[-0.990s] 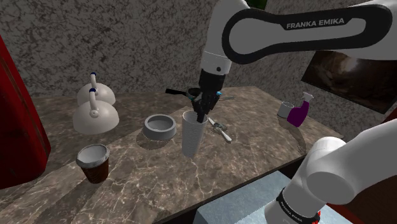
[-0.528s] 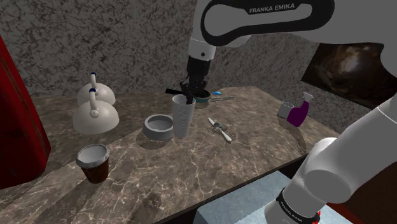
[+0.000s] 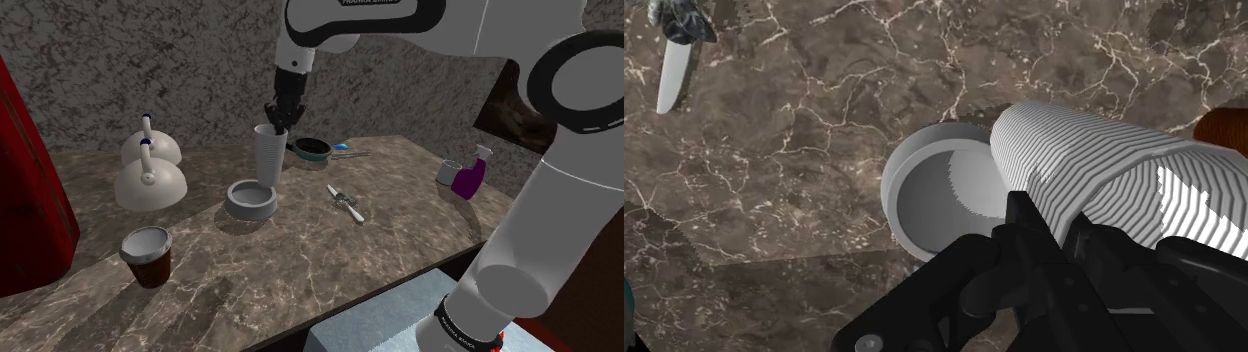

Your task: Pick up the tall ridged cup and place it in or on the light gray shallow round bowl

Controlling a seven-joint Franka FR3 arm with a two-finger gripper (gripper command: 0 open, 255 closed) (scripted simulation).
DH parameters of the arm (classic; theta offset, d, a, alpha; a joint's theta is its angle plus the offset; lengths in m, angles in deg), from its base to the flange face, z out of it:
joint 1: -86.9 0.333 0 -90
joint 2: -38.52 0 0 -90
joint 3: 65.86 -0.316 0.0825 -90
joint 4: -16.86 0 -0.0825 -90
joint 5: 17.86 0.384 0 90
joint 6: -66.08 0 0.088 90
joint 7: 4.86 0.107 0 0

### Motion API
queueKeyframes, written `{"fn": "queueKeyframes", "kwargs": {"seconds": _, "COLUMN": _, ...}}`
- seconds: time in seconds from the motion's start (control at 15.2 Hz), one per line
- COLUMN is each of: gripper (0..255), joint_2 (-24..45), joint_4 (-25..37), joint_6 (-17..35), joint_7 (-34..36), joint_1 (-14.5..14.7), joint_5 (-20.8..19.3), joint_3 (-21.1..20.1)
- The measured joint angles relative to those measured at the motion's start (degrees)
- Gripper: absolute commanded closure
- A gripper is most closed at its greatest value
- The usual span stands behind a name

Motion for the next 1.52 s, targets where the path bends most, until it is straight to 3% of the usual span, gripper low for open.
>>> {"fn": "queueKeyframes", "kwargs": {"seconds": 0.46, "gripper": 255, "joint_2": 16.99, "joint_4": 25.73, "joint_6": -9.15, "joint_7": -0.86, "joint_1": 0.07, "joint_5": -3.40, "joint_3": 1.00}}
{"fn": "queueKeyframes", "kwargs": {"seconds": 0.59, "gripper": 255, "joint_2": 20.03, "joint_4": 30.08, "joint_6": -10.52, "joint_7": -1.02, "joint_1": 0.24, "joint_5": -3.92, "joint_3": 1.20}}
{"fn": "queueKeyframes", "kwargs": {"seconds": 1.52, "gripper": 255, "joint_2": 19.64, "joint_4": 19.24, "joint_6": -0.14, "joint_7": -1.87, "joint_1": -0.34, "joint_5": -3.78, "joint_3": 1.40}}
